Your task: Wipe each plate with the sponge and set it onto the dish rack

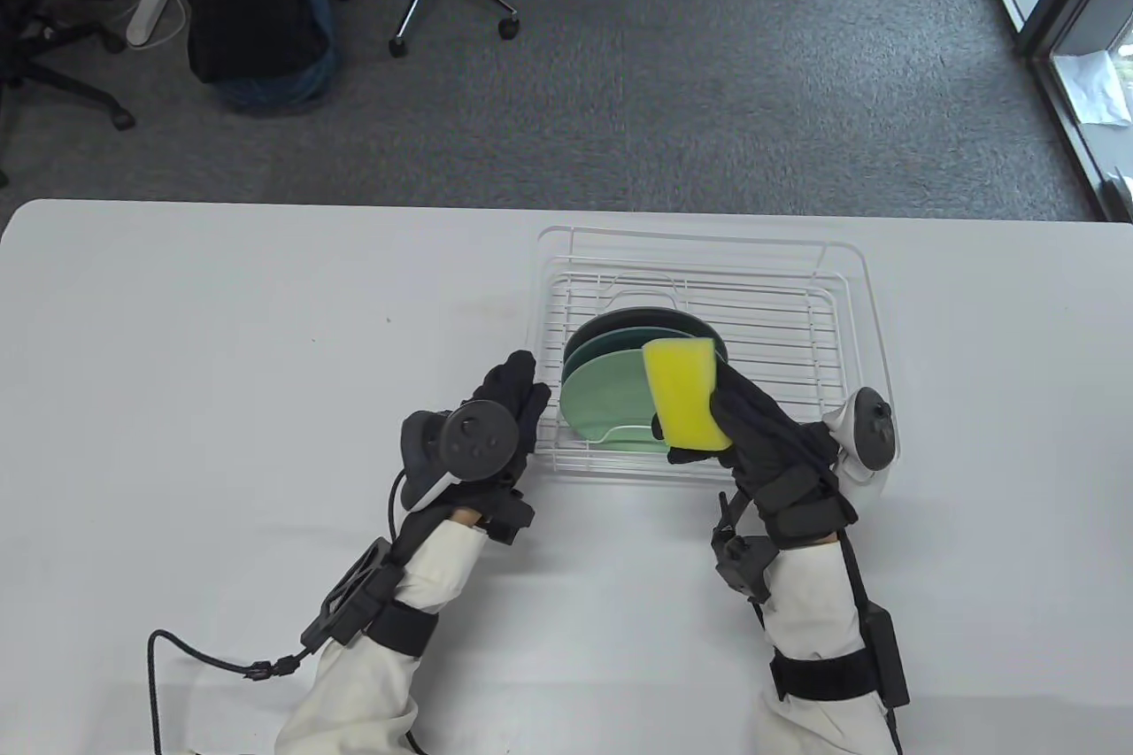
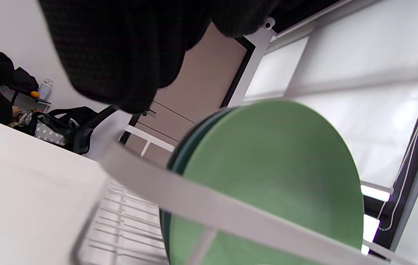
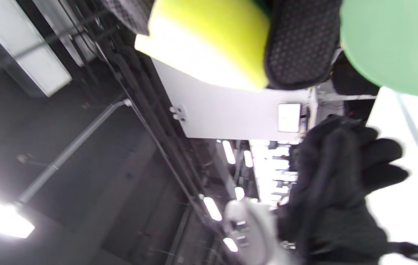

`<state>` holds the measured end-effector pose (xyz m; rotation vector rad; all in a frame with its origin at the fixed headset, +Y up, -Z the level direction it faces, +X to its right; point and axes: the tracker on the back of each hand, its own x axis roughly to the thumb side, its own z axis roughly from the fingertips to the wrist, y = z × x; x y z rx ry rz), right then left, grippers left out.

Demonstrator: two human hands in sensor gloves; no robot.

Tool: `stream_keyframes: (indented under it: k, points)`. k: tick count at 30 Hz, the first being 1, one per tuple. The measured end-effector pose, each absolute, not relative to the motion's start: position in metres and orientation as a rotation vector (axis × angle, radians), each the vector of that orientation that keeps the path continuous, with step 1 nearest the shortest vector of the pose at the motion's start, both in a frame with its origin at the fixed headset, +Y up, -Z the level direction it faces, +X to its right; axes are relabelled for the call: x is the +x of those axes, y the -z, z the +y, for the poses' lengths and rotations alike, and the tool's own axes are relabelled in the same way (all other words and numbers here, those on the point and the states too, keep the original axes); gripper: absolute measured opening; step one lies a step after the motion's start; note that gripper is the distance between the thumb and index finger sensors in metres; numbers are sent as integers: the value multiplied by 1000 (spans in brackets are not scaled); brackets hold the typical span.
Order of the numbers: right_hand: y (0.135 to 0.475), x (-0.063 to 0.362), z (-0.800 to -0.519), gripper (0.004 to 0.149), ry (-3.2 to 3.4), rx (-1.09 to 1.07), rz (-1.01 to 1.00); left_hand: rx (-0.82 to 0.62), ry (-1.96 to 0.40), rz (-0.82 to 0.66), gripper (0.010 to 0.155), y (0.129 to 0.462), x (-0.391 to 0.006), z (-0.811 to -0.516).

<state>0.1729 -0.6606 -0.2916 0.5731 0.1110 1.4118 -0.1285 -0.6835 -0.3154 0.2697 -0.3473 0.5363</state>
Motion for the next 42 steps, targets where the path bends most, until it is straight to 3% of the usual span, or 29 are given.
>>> stream_keyframes:
  k: [12, 22, 28, 33, 42]
  points:
    - [281, 117, -673, 60, -2152, 763, 202, 349, -679, -219, 52, 295, -199, -679]
    - [270, 77, -715, 59, -2474, 903, 289, 356, -733, -244, 52, 290, -196, -675]
    - [261, 58, -742, 64, -2809, 1032, 193, 363, -746, -238, 52, 288, -199, -675]
    - [254, 44, -764, 63, -2885, 1122, 247, 351, -757, -216, 52, 290, -205, -679]
    - [251, 46, -762, 61, -2876, 1063, 317, 346, -758, -202, 52, 290, -207, -680]
